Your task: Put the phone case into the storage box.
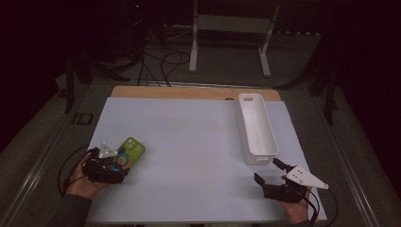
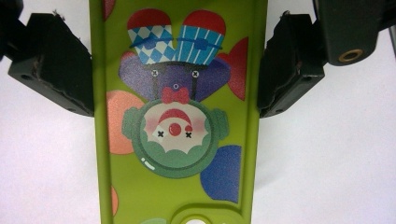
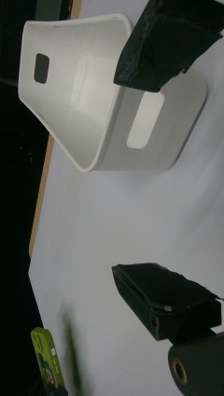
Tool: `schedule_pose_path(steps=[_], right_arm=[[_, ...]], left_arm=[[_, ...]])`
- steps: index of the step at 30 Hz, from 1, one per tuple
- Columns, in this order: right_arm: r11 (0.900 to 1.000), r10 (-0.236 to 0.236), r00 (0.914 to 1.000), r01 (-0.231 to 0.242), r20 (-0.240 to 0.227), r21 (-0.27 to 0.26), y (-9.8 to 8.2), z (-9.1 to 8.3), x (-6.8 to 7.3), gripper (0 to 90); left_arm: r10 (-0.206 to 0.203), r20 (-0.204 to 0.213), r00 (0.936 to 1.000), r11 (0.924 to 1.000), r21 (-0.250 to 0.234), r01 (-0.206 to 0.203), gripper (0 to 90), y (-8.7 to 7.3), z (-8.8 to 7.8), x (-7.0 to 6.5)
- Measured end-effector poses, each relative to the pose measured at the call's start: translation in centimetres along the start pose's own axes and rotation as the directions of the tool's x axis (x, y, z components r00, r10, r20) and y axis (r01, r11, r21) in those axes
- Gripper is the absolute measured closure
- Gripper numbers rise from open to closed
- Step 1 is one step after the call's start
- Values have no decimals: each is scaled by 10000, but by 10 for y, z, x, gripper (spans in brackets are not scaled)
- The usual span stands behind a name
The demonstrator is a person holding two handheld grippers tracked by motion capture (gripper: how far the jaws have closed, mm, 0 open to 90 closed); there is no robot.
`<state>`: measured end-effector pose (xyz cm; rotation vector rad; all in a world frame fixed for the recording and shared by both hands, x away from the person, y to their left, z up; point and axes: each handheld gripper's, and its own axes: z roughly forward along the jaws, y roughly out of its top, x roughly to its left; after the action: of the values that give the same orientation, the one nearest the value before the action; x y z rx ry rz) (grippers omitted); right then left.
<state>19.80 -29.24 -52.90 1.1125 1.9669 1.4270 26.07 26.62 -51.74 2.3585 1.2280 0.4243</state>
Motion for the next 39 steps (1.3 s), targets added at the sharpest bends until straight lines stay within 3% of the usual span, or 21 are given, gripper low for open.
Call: schedule_pose_path(steps=[9,29,39], right_arm=[[10000,24,10000,-24,4,-11,0,0,0,80],[10000,85,10000,-85,22,-17,0,0,0,79],[9999,114,9999,-114,23,9,1,0,-1,80]], left_arm=[[-30,-235,9997,9990,-441,19,165,5,-7,-2],[-94,-343,9994,9947,-1026,58,165,8,-15,-5],[-26,-458,9989,9877,-1563,-46,165,16,-24,-9]])
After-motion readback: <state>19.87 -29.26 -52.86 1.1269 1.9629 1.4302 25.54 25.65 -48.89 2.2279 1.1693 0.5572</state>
